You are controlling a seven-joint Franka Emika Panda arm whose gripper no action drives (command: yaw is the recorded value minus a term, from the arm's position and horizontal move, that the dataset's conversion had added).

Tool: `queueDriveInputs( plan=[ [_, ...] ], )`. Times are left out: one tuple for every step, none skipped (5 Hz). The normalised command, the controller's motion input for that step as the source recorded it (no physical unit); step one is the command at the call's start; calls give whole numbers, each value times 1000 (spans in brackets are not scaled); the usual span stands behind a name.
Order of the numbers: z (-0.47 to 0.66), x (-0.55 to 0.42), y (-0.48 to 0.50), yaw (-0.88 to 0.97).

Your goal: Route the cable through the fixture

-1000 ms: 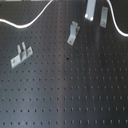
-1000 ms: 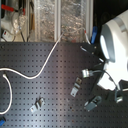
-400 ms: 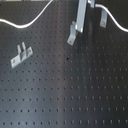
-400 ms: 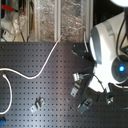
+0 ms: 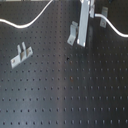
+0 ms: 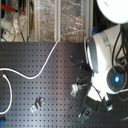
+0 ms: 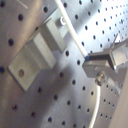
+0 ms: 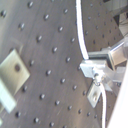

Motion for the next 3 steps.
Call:
queueDriveInputs(
  plan=[
    [-273, 228, 25, 37],
    [-620, 364, -52, 69],
    [-549, 440, -152, 89]
  ],
)
